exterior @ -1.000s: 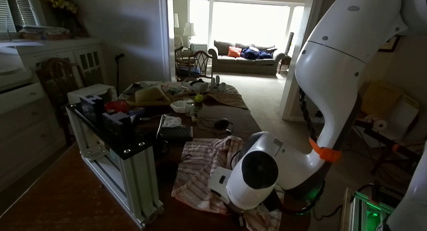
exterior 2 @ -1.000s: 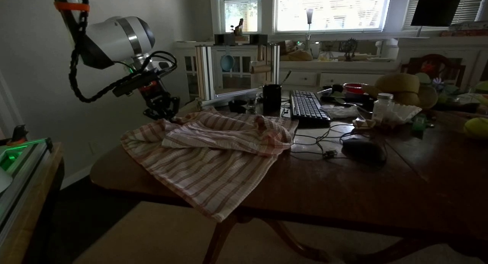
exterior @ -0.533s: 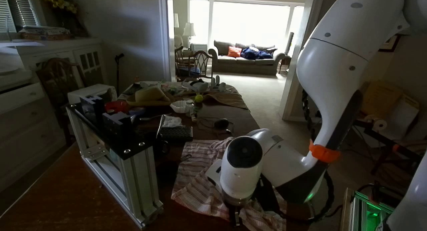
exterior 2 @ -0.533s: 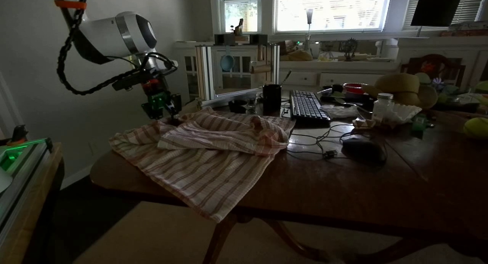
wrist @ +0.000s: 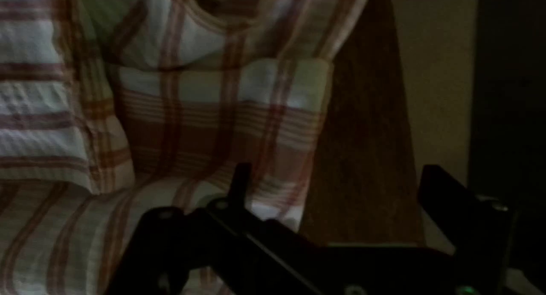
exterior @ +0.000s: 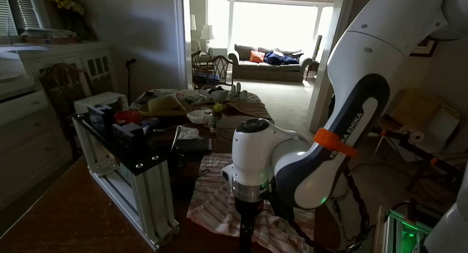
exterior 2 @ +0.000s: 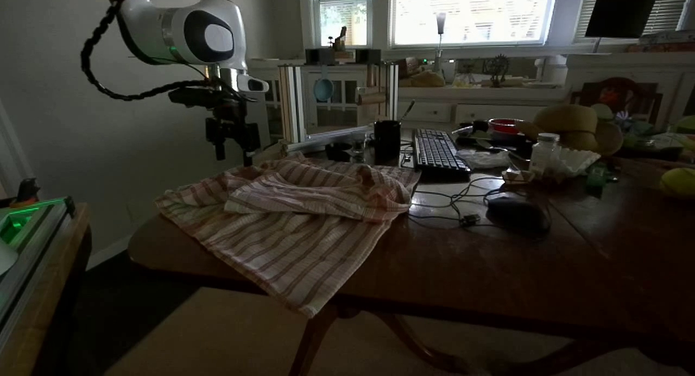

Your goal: Unfold the cloth

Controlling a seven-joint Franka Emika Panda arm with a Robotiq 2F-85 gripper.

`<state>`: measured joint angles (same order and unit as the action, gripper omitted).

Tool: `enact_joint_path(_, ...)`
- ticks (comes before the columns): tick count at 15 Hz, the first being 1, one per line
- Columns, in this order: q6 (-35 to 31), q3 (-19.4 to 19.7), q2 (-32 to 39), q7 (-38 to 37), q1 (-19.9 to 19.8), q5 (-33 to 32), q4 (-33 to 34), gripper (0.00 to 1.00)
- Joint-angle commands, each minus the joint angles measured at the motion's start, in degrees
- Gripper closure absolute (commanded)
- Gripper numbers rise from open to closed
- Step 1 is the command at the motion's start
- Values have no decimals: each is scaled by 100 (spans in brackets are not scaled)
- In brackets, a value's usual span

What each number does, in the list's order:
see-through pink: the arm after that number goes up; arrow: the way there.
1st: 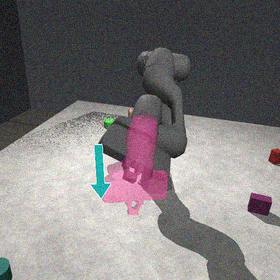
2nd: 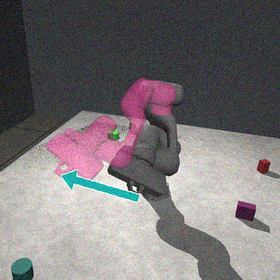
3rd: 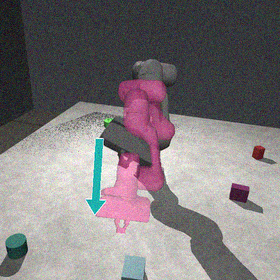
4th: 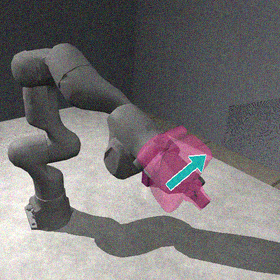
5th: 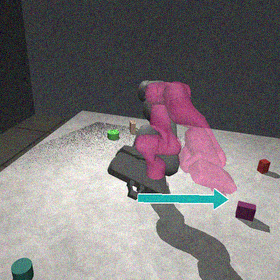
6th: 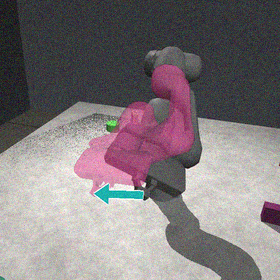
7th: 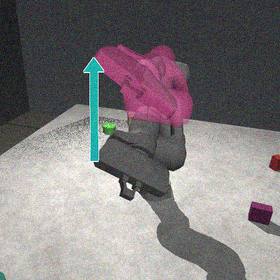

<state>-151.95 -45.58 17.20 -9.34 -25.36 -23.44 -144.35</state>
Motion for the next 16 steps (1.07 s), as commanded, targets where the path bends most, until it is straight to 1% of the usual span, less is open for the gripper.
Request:
enact_joint_path(1,319,-792,-192,597,-673,1230,248,0)
enact_joint_path(2,367,-803,-416,372,-667,1302,293,0)
enact_joint_path(3,375,146,-987,522,348,2003,328,1)
enact_joint_path(4,377,417,-1184,302,545,2067,366,0)
enact_joint_path(6,229,1316,-1446,12,1202,1983,374,0)
enact_joint_path(7,111,1769,-1561,-202,1505,1771,329,0)
enact_joint_path(9,39,2589,-1704,-882,2031,1089,273,0)
enact_joint_path(10,39,2874,-1732,-1278,2155,655,263,0)
enact_joint_path(13,294,3501,-1790,-2450,2338,-585,297,0)
enact_joint_path(15,542,3764,-1745,-3224,2410,-1297,349,0)
enact_joint_path(16,778,3831,-1700,-3612,2463,-1602,371,0)
